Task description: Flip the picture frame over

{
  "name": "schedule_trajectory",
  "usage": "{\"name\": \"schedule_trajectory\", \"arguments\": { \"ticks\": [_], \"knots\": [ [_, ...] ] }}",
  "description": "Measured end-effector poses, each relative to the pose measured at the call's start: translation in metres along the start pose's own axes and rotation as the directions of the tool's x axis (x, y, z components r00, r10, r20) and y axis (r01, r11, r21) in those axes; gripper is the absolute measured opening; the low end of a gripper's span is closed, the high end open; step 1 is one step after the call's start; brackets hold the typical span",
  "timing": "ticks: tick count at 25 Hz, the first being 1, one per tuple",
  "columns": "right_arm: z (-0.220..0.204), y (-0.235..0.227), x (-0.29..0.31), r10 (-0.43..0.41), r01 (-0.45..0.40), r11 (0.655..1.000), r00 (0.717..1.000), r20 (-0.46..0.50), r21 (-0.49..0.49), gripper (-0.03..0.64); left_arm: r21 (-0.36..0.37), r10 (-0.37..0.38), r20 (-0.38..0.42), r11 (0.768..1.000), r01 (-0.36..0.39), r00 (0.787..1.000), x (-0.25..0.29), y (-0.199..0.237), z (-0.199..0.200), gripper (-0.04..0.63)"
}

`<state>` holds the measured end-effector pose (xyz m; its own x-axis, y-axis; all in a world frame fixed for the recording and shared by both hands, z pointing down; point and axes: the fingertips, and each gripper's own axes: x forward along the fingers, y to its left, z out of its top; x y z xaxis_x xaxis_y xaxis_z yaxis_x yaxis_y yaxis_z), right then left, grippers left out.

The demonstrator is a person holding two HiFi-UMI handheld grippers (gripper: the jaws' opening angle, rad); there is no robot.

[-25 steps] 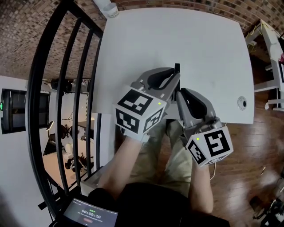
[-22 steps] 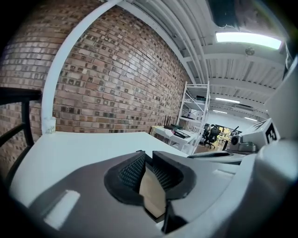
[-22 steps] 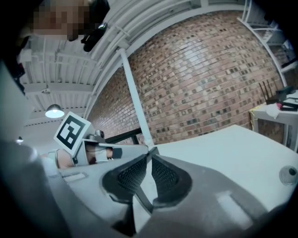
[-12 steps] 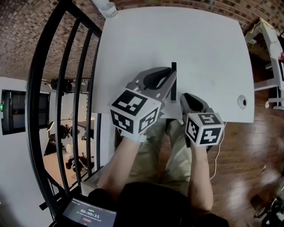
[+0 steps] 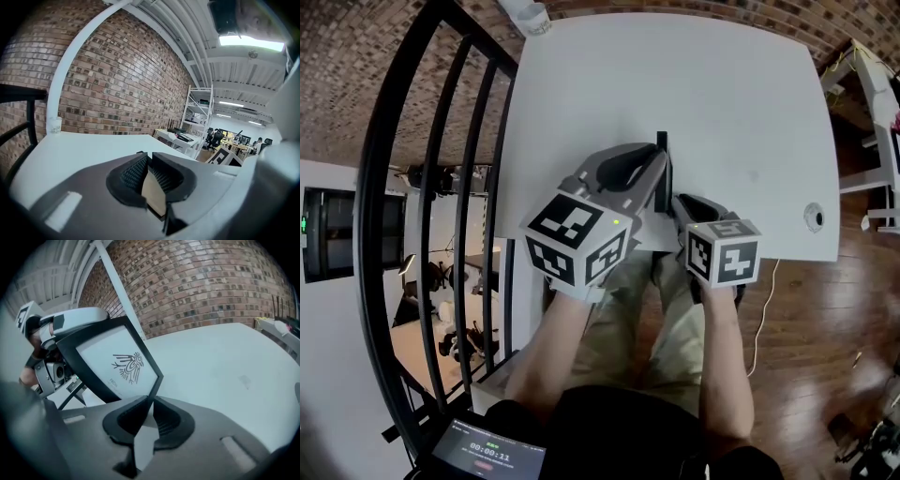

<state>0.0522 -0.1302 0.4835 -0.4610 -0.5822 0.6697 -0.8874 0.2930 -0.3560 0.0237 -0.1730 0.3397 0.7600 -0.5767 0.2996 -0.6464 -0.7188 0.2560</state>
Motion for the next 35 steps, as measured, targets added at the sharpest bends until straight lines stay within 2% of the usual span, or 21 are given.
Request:
{"name": "schedule_trajectory", "arguments": {
  "ticks": [6, 10, 15, 17, 27, 32, 35],
  "knots": [
    [-0.009, 0.003, 0.005, -0.008, 0.007, 1.000, 0.999, -0.034, -0.016, 0.025, -0.016, 0.003, 0.029, 1.000, -0.003, 1.000, -0.009, 0.010, -0.001, 0.038],
    [-0.003, 0.003, 0.003, 0.008, -0.008, 1.000, 1.000, 0.007, 0.003, 0.025, -0.017, 0.026, 0.021, 1.000, -0.026, 0.999, -0.014, 0.018, -0.005, 0.014],
    [-0.001, 0.004, 0.007, 0.015, -0.016, 0.999, 1.000, 0.009, 0.031, 0.025, -0.104, 0.011, 0.049, 0.995, -0.005, 0.999, -0.019, 0.031, -0.009, 0.014],
    [-0.002, 0.004, 0.006, 0.020, -0.021, 0.999, 1.000, 0.002, 0.037, 0.025, -0.106, 0.018, 0.052, 0.994, -0.013, 0.998, -0.020, 0.034, -0.009, 0.012],
    [0.000, 0.010, 0.008, 0.047, -0.048, 0.998, 0.999, 0.008, 0.041, 0.025, -0.131, 0.074, 0.005, 0.989, -0.072, 0.997, -0.039, 0.065, -0.032, 0.005],
    [0.001, 0.011, 0.010, 0.057, -0.057, 0.998, 0.998, 0.001, 0.034, 0.025, -0.195, 0.096, 0.002, 0.976, -0.093, 0.995, -0.044, 0.082, -0.045, 0.005],
    [0.001, 0.012, 0.011, 0.055, -0.055, 0.998, 0.998, -0.002, 0.030, 0.025, -0.207, 0.121, -0.017, 0.971, -0.122, 0.992, -0.047, 0.093, -0.056, 0.005]
  ]
}}
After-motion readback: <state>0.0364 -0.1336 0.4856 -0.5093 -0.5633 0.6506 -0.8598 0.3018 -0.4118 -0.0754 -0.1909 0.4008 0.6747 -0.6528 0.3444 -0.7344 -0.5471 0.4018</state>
